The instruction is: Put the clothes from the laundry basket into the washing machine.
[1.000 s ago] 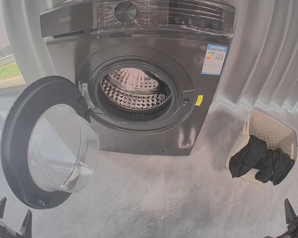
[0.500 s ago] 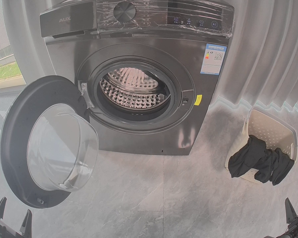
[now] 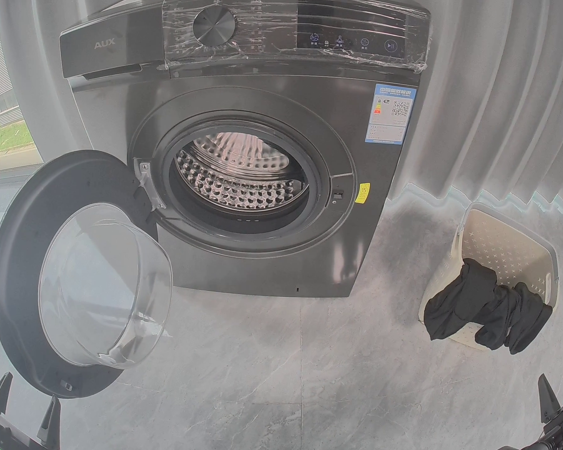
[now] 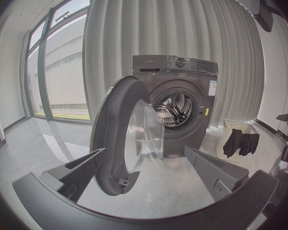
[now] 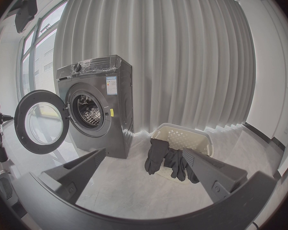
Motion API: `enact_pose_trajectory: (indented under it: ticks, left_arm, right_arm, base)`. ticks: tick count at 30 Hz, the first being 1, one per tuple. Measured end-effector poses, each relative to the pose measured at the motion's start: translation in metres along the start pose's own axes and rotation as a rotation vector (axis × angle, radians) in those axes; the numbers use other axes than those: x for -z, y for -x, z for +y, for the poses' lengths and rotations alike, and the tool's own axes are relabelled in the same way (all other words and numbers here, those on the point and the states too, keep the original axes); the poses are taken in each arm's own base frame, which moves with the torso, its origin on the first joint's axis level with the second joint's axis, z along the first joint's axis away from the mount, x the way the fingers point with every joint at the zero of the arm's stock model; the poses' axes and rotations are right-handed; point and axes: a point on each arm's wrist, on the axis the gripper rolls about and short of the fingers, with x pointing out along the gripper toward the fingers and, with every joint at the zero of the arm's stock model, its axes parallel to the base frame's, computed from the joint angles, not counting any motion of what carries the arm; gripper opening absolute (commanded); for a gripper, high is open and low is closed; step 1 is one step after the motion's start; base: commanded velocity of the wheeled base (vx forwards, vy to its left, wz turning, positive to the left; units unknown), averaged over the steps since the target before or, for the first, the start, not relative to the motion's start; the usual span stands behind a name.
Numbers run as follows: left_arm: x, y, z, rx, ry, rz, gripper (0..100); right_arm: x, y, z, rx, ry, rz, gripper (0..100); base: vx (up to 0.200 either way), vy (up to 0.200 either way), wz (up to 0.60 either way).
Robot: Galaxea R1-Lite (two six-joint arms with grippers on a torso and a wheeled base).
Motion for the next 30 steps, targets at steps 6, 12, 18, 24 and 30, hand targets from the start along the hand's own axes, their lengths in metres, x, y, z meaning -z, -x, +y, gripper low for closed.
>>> enact_pose_trajectory:
  ticks: [6,12,18,24,30]
  left_arm:
    - [0.0000,0.0000,0.0000,0.000,0.000,0.000,100]
    - [0.0000,0.0000,0.0000,-0.002,0.000,0.000,100]
    - [0.0000,0.0000,0.0000,-0.002,0.000,0.000,100]
    - [0.0000,0.0000,0.0000,-0.001,0.000,0.000,100]
    - [0.0000,0.0000,0.0000,-0.002,0.000,0.000,100]
  right_arm:
    - [0.0000,0.0000,0.0000,0.000,-0.001,0.001,100]
    - [0.0000,-0.0001,0.0000,0.000,-0.001,0.001,100]
    - [0.0000,-0.0001,0.0000,0.000,-0.001,0.001,100]
    - [0.0000,-0.0001,0.0000,0.000,-0.001,0.002,100]
    - [0.0001,-0.0001,0.0000,0.000,0.000,0.003,100]
  base:
    - [0.000,0.000,0.00]
    - [0.000,0.000,0.00]
    - [0.167,0.000,0.00]
    - [0.133,0.000,0.00]
    - [0.000,0.000,-0.40]
